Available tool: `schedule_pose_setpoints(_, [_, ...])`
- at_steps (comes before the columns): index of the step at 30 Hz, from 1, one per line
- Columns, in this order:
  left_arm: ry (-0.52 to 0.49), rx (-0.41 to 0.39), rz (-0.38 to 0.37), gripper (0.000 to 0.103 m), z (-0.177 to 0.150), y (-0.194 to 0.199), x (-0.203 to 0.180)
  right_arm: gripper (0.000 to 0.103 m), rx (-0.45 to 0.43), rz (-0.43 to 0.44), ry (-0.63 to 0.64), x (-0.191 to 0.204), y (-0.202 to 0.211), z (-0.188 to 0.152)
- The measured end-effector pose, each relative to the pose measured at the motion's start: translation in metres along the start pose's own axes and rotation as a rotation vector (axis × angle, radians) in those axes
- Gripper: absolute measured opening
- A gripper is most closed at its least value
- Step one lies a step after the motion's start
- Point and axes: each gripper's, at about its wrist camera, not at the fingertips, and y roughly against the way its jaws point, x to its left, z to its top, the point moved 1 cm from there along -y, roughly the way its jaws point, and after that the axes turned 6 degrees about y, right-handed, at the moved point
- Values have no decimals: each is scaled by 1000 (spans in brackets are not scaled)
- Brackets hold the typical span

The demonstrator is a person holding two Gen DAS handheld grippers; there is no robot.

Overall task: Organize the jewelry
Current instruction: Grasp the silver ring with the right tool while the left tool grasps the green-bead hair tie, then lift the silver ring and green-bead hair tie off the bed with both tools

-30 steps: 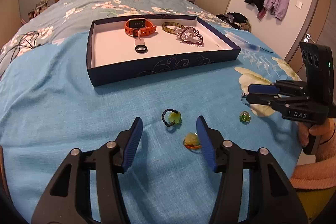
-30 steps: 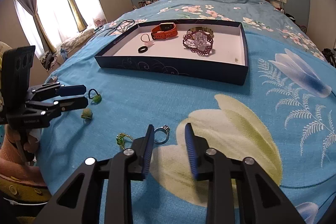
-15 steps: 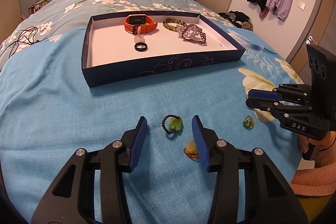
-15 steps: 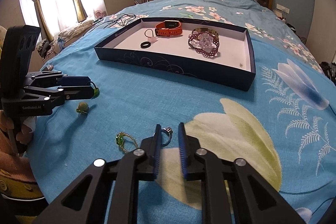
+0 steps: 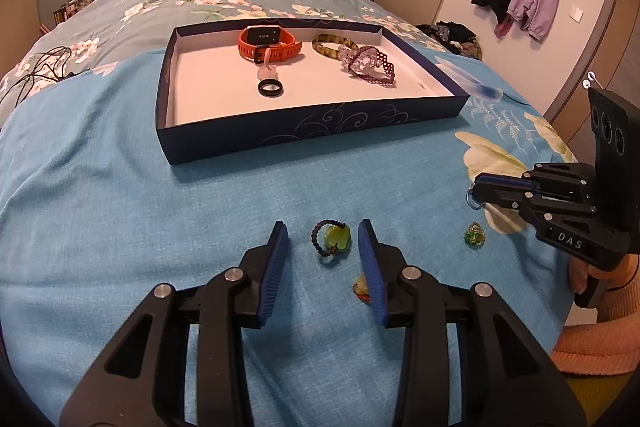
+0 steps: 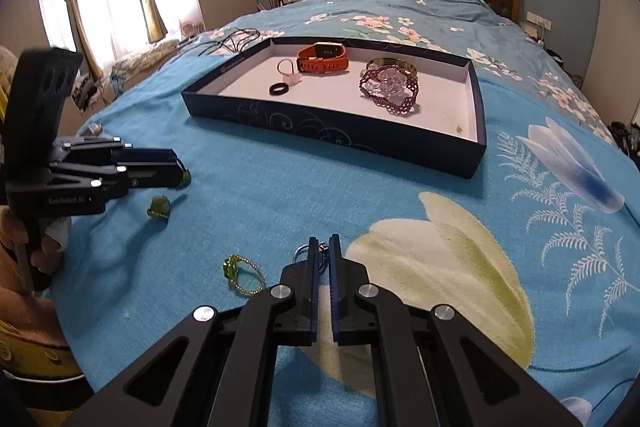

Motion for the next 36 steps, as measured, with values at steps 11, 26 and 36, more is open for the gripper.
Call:
schedule_pose_setpoints(11, [-20, 14, -9, 27, 1, -6, -3, 3, -36, 33, -39, -7, 6, 4])
schedule_pose_setpoints(26, [-9, 13, -12, 13, 1, -7, -4, 3, -67, 47, -75, -13, 12, 4])
schedule_pose_setpoints(36, [-4, -9, -15, 13, 2, 1, -5, 3, -92, 50, -90, -14, 15, 8])
